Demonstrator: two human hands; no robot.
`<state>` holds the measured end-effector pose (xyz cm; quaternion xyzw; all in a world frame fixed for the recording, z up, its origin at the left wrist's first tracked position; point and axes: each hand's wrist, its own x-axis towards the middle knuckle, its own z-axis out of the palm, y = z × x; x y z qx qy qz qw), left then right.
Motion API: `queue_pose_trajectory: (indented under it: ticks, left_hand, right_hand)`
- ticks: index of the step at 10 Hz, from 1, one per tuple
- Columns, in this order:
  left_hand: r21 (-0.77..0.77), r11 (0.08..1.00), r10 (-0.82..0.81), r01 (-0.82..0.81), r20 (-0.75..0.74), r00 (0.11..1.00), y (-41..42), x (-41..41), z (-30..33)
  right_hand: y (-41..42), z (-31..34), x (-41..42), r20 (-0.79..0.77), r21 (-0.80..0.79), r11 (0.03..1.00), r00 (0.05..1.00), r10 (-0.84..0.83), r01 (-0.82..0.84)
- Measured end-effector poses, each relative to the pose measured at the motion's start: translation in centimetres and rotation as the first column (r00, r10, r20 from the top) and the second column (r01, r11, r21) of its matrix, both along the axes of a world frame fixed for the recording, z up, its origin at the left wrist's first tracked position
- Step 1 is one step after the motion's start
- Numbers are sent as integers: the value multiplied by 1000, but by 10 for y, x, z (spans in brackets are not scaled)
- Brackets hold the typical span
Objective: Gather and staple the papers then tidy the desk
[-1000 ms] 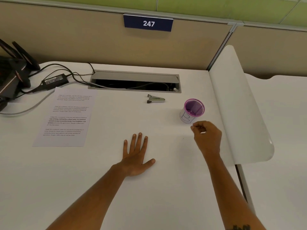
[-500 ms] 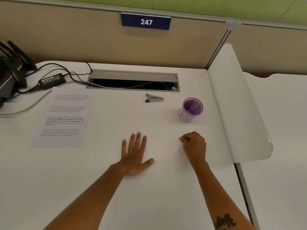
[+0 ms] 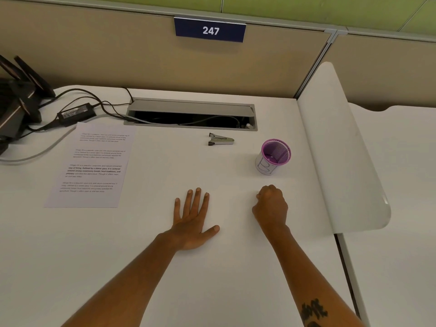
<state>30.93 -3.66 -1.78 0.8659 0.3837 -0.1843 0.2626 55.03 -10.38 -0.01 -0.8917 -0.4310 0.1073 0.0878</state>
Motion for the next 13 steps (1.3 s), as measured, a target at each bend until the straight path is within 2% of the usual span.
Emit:
queue_pose_trajectory:
  ticks: [1,2,3,4,5,6,8,11,13]
  left_hand:
    - [-1,1000,-1,1,-6,1000,0,1,1]
    - [6,1000,-7,7,-6,1000,0,0,2]
    - [11,1000,-3,3,-10,1000,0,0,1]
    - [7,1000,-3,3,-16,1000,1,1,-2]
    - [1,1000,-6,6,-20,1000,1,1,-3]
    - [8,1000,-9,9,-24,1000,1,0,-3]
    - [-8,1000,2,-2,-8,1000,1,0,-3]
    - [9,1000,1,-1,1,1000,0,-1,-6]
    - [7,1000,18,-18,24,1000,-3,0,-3]
  right_hand:
    - [0,-4,-3,13,-65,997,999,37,-36]
    - [-2,-3,3,-54,-34,998,998,45,-47]
    - [3,14,16,-186,62,997,982,-25,38]
    - [16,47,37,-240,232,968,970,-39,97]
    - [34,80,59,-189,386,919,982,-8,82]
    - [56,95,79,-154,397,916,988,0,62]
    - [76,99,98,-120,300,954,993,7,30]
    - [75,96,106,-82,335,942,995,62,-31]
    - [62,94,100,-43,451,892,998,48,-24]
